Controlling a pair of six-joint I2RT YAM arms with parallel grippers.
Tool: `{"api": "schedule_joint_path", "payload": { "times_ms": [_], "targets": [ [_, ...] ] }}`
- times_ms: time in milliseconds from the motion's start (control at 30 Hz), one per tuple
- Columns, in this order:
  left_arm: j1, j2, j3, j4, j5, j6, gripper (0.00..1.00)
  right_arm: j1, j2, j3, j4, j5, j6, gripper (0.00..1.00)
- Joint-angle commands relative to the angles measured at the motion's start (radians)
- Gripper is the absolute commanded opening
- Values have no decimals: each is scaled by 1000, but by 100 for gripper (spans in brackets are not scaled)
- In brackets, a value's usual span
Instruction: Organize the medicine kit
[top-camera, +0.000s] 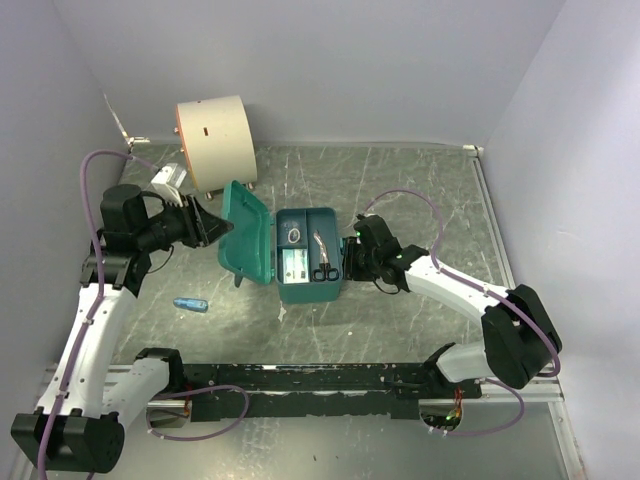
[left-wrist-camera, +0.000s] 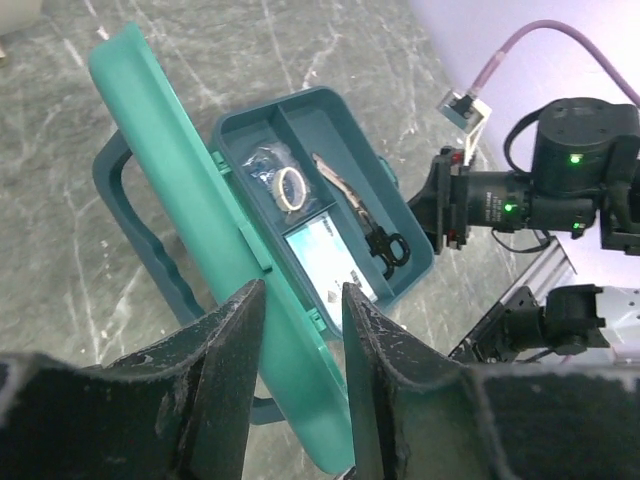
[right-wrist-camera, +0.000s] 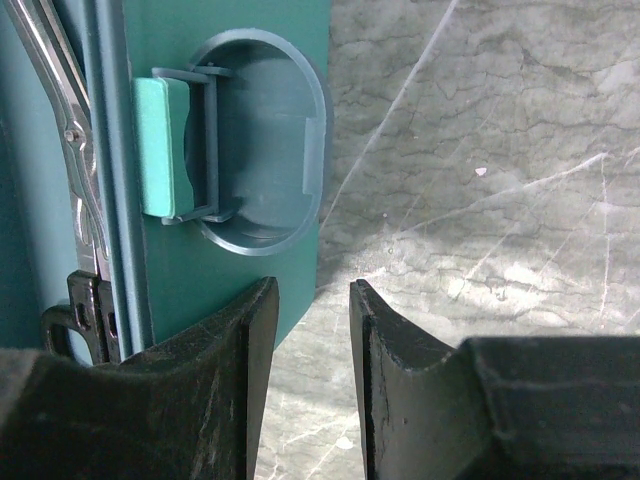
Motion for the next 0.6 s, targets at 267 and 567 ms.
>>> {"api": "schedule_joint_path", "payload": {
  "times_ms": [267,567],
  "targets": [
    [-79,0,-116,98,185,-210,50,9,-16,-10,89,-41,50,36],
    [-312,92,-120,190,60,-269,48,10,-22,-17,94,-27,66,35]
  ]
}}
